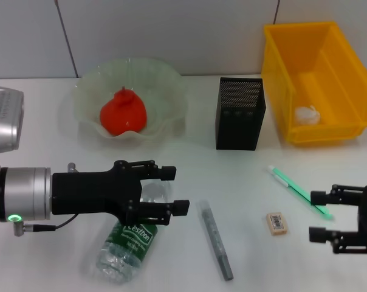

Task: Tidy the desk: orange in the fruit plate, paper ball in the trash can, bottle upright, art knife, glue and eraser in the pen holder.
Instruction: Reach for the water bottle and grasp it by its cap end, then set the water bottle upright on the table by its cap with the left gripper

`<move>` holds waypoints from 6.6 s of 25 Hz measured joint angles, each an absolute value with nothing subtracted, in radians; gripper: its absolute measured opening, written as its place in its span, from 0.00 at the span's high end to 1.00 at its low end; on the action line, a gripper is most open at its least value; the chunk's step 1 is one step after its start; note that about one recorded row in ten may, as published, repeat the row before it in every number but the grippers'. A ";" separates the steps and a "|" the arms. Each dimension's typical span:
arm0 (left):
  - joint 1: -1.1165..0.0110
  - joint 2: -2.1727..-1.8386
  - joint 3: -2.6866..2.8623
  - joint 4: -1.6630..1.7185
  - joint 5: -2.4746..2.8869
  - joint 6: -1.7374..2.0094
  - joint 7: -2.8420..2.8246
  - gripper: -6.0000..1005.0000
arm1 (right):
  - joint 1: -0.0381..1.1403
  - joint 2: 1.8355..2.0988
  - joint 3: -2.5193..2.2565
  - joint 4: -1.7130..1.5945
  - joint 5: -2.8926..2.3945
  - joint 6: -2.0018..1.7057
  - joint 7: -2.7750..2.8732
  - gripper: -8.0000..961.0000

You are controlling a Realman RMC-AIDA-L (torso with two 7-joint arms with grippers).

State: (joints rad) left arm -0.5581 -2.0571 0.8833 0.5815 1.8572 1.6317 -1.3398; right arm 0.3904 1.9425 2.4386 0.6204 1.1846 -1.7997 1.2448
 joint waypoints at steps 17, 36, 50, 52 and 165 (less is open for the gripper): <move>-0.687 -2.064 0.911 0.782 1.984 1.589 -1.893 0.20 | 0.382 1.974 2.449 0.639 1.139 -1.738 1.158 0.24; -1.071 -2.070 0.950 0.822 2.660 1.556 -2.698 0.20 | 0.369 1.969 2.452 0.638 1.139 -1.725 1.136 0.24; -1.065 -2.076 1.034 0.649 2.672 1.350 -2.762 0.21 | 0.359 1.969 2.453 0.638 1.140 -1.712 1.112 0.24; -1.060 -2.076 1.043 0.645 2.671 1.338 -2.763 0.21 | 0.359 1.969 2.454 0.638 1.140 -1.713 1.112 0.24; -0.962 -2.065 1.112 0.776 2.464 1.355 -2.645 0.56 | 0.368 1.971 2.489 0.639 1.143 -1.718 1.120 0.24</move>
